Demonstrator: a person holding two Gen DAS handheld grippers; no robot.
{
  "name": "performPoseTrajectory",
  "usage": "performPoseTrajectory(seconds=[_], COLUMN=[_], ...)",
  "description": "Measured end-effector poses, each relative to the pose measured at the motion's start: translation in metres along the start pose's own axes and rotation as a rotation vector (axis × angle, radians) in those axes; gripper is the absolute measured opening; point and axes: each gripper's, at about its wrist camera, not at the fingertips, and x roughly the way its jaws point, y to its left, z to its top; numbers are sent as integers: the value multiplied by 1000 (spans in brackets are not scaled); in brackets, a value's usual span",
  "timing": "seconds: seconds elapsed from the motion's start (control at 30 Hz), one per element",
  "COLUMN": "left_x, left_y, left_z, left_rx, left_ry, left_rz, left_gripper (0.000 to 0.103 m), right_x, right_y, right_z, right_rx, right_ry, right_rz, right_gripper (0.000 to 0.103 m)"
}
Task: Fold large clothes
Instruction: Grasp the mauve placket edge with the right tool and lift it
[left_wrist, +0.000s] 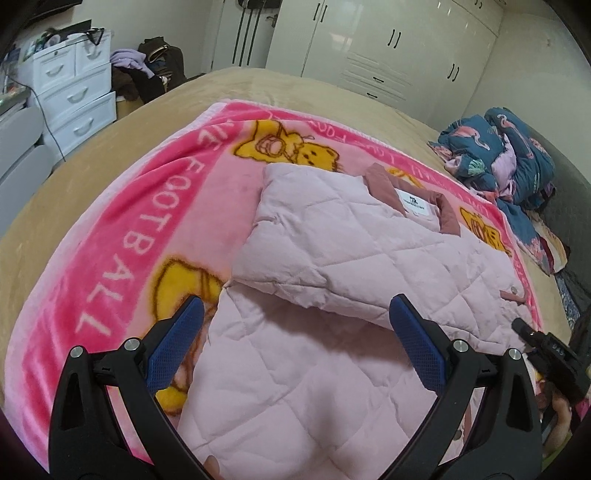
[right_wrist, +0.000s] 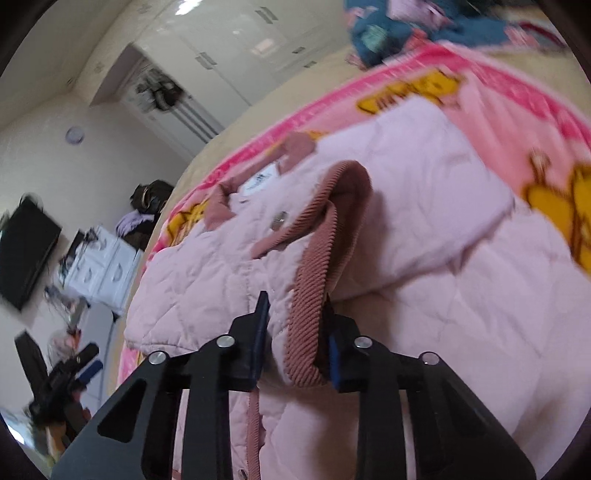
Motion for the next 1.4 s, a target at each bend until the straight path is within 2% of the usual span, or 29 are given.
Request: performPoseTrajectory(seconds=[0.13, 0.27, 0.4, 0.53, 0.83, 1.13, 1.33, 1.4], left_x=[-1, 3, 13, 28, 58, 74, 83, 85], left_y=[-1, -7, -25, -44, -74, -86, -88, -88], left_z=[6, 21, 39, 47, 50, 45, 43, 41], left_rx=[-5, -3, 25, 64, 125, 155, 158, 160], left_ry=[-10, -12, -20, 3, 53, 90, 110, 121], left_rz=[5, 15, 5, -16, -36, -43, -47, -44], left_gripper=[94, 94, 94, 94, 94, 94, 94, 94], right_x=[-12, -28, -31, -23, 1, 11, 14, 12], right_y=[25, 61, 72, 55, 6, -6, -10, -10], right_z=[34, 83, 110, 115, 96, 86, 85, 84], right_rx=[-132, -302, -412, -386, -280, -231, -209, -205], right_ry=[-59, -135, -181, -169, -95, -42, -7, -1], right_rz=[20, 48, 30, 4, -54, -81, -114, -129], right_gripper=[20, 19, 19, 18, 19, 20, 27, 34])
